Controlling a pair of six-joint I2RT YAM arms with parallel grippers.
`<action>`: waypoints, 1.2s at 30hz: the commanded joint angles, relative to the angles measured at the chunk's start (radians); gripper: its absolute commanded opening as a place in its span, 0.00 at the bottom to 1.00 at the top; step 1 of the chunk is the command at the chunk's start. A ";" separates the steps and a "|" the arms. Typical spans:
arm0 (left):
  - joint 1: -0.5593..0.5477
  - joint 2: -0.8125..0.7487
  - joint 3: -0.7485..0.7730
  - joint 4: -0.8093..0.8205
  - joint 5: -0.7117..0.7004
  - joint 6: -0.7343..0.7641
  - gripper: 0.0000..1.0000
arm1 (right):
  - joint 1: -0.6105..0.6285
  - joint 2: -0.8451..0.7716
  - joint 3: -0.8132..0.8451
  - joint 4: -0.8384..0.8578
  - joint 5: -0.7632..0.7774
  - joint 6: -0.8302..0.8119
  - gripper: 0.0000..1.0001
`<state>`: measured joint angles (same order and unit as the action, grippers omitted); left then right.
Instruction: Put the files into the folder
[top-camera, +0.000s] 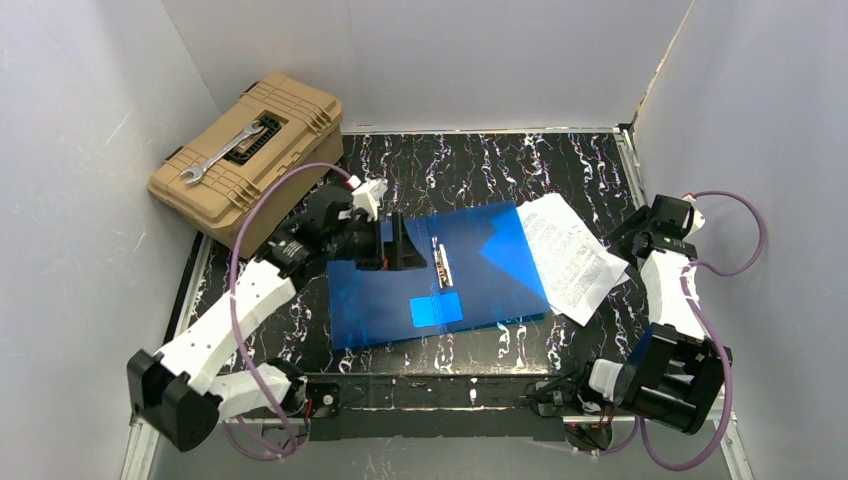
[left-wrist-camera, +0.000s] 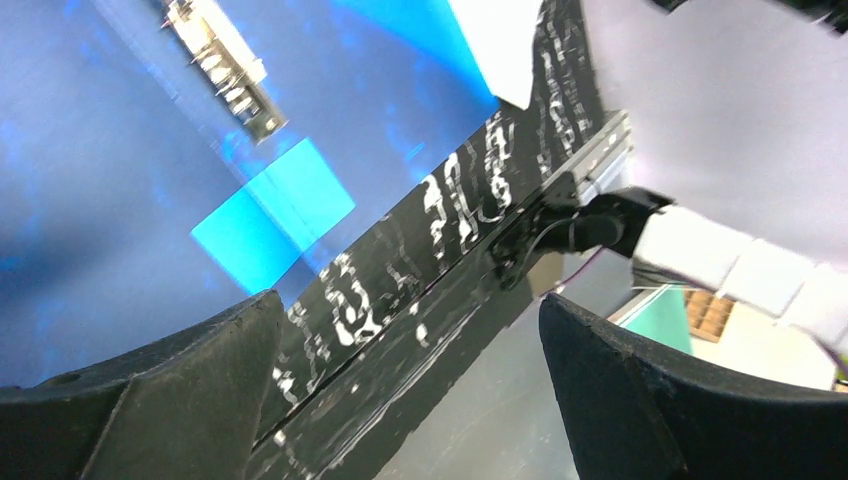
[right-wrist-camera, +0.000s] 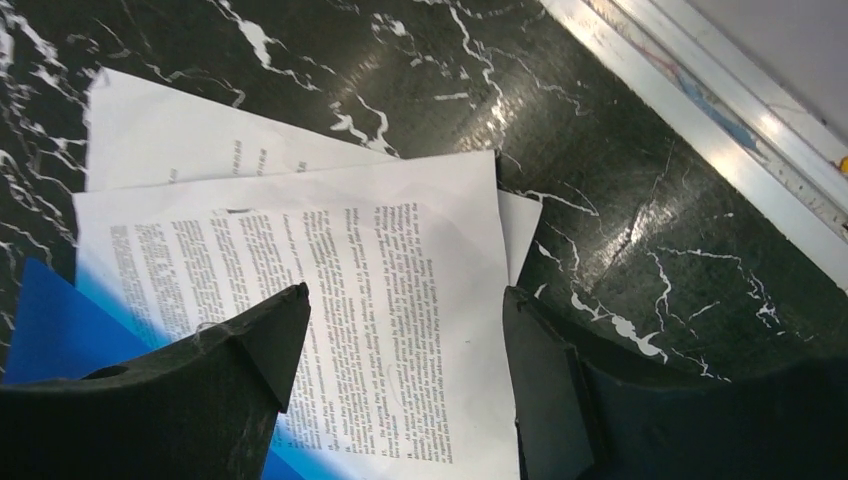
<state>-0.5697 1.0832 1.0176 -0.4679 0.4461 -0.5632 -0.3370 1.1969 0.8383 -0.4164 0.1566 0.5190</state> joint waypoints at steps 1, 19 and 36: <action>-0.043 0.116 0.093 0.161 0.054 -0.091 0.98 | 0.001 0.020 -0.062 0.054 0.023 -0.004 0.81; -0.199 0.918 0.731 0.283 0.201 -0.182 0.98 | -0.007 0.027 -0.129 0.085 0.113 0.025 0.99; -0.208 1.392 1.120 0.282 0.322 -0.261 0.98 | -0.008 0.058 -0.198 0.171 0.007 0.074 0.99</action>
<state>-0.7742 2.4657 2.0769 -0.1741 0.7177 -0.8150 -0.3401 1.2369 0.6640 -0.3119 0.2024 0.5743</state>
